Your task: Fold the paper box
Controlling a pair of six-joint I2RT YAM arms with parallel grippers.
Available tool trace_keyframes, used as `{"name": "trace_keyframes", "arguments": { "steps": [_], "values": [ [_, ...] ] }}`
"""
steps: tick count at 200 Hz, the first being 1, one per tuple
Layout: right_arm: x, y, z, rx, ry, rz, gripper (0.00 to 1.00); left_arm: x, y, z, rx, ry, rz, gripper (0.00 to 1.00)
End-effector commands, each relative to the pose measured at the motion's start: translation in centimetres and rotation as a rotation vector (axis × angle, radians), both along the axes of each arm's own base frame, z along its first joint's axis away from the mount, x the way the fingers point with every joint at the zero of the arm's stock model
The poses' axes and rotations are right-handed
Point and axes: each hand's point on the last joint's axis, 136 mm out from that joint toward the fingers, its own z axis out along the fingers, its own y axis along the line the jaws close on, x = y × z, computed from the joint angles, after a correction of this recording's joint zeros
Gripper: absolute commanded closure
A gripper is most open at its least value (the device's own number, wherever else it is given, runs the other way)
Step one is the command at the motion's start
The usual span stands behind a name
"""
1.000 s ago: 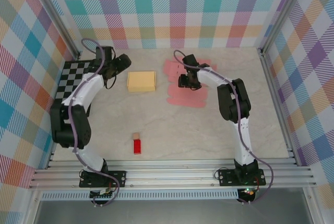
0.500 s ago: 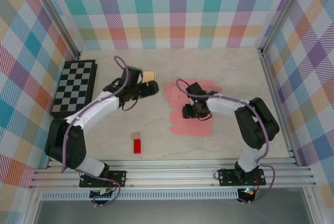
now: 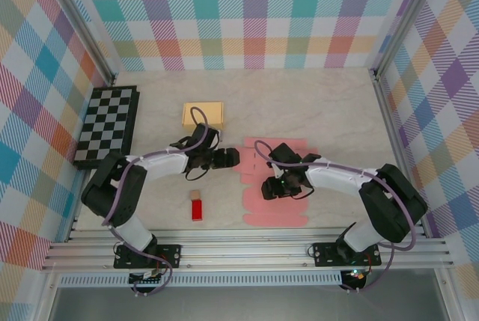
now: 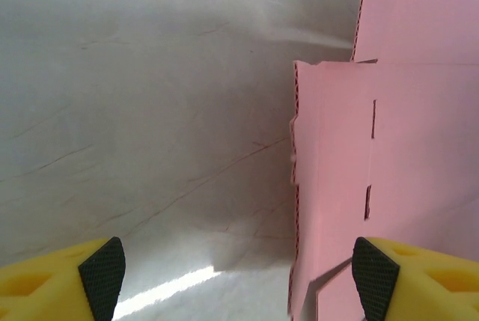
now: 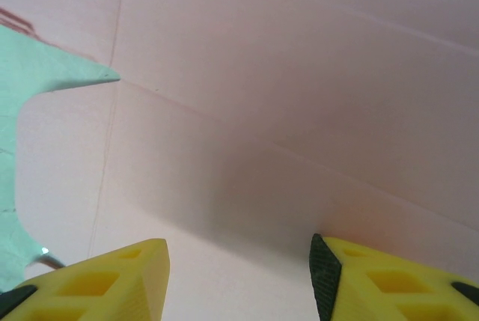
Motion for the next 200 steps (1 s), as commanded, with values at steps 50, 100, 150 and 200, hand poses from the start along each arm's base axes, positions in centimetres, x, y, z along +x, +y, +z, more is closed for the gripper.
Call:
{"name": "trace_keyframes", "arguments": {
  "steps": [50,100,150,200],
  "values": [
    [2.9,3.1,6.4,0.104,-0.176,0.141,0.45,2.2,-4.2,0.2,-0.207,-0.064,-0.043,0.87],
    [11.3,4.1,16.2,0.112,-0.560,0.272,0.40,2.4,-3.1,5.6,-0.153,-0.200,-0.074,1.00],
    [13.8,4.2,22.9,0.239,-0.727,0.788,0.38,1.1,0.7,13.5,-0.041,-0.460,-0.071,1.00],
    [16.5,0.9,23.7,0.224,-0.748,1.011,0.45,-0.3,1.9,16.0,-0.093,-0.644,-0.064,1.00]
  ]
}}
